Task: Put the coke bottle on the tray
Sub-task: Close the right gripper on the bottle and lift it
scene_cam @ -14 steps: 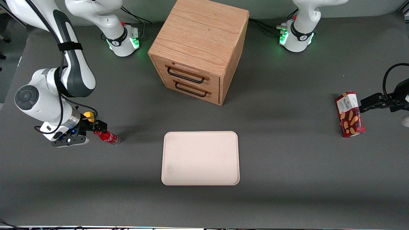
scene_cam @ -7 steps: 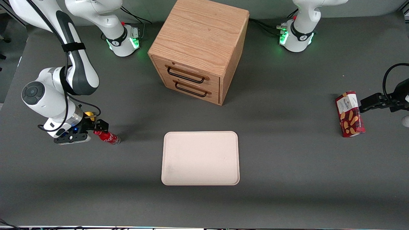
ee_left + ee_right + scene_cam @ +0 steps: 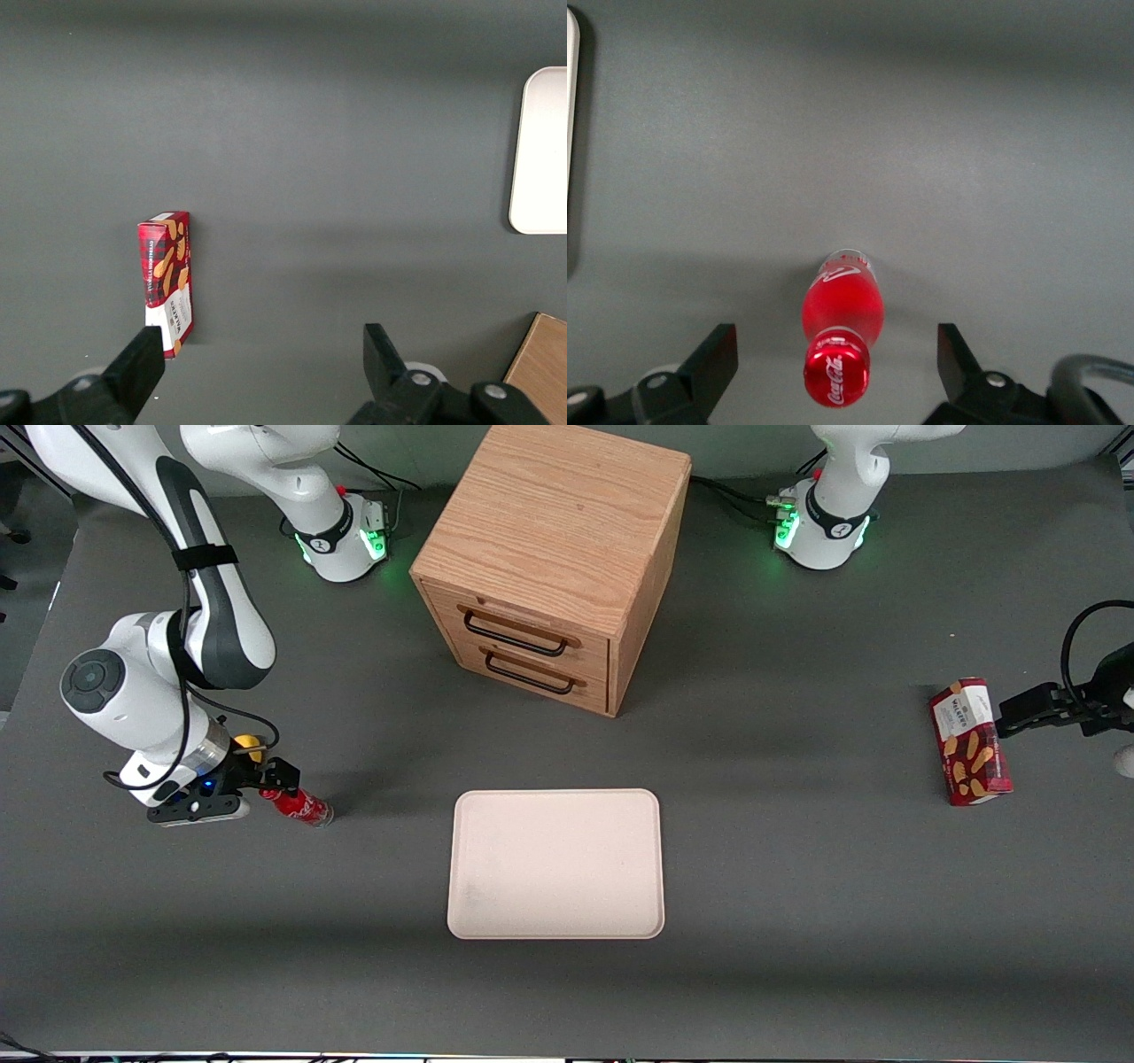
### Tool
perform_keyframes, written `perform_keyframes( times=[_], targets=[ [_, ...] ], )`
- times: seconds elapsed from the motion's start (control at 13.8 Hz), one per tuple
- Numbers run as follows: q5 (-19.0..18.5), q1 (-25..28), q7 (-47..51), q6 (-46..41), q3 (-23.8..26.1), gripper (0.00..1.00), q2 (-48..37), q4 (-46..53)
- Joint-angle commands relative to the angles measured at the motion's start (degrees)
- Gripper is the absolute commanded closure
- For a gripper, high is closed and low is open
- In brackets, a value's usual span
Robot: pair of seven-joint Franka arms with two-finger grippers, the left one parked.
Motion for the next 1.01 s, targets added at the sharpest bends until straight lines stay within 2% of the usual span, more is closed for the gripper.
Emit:
perform_keyframes(
  times=[0.0,0.07,0.14,0.29,0.51,0.79,0.87,0.94],
  targets=[
    [0.5,0.3,-1.3,1.4,-0.4,0.00,-1.3,-1.6],
    [0.5,0.3,-1.3,1.5,-0.4,0.11,-1.2,-1.6],
    [0.5,0.3,-1.3,1.4,-0.4,0.36,-1.2,-1.6],
    [0.4,0.3,-1.3,1.2,-0.4,0.68,-1.1,-1.6],
    [0.4,0.3,-1.3,0.8,-0.4,1.00,-1.2,-1.5],
    [0.4,0.3,-1.2,0.6,-0.4,1.00,-1.5,-0.8],
    [0.4,0.3,-1.2,-1.4,-0.4,1.00,-2.0,0.8],
    [0.4,0.3,-1.1,-7.3,-0.4,1.00,-2.0,4.7]
  ],
)
